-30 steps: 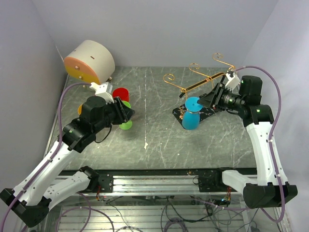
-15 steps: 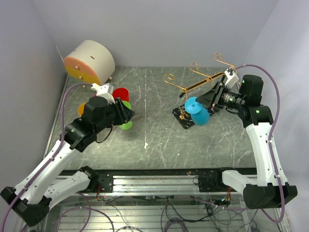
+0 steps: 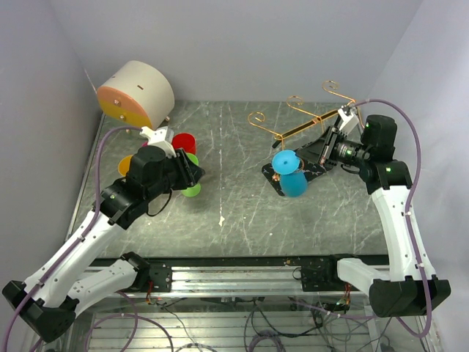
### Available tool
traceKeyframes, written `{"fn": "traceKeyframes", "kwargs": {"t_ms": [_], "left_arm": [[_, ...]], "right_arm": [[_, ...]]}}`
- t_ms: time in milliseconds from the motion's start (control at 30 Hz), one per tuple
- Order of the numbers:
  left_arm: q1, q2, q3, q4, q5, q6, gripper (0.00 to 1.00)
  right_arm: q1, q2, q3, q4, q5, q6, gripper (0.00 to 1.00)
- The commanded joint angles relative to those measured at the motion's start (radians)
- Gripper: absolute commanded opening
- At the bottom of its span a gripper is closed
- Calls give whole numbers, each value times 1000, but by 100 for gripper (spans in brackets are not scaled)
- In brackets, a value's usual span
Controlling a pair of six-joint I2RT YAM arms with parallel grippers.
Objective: Take the wine glass off the wine glass rack
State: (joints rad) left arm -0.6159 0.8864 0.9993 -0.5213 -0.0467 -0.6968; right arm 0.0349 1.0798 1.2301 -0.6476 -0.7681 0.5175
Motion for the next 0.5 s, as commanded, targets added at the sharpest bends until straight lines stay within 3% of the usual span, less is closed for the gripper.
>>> {"fn": "traceKeyframes", "kwargs": {"t_ms": [0, 467], "left_arm": [[7, 8, -11, 12, -17, -6, 45], [6, 19, -27, 3, -32, -6, 45]], "right_arm": [[5, -10, 5, -3, -17, -13, 18], [6, -7, -24, 33, -117, -9, 18]]}}
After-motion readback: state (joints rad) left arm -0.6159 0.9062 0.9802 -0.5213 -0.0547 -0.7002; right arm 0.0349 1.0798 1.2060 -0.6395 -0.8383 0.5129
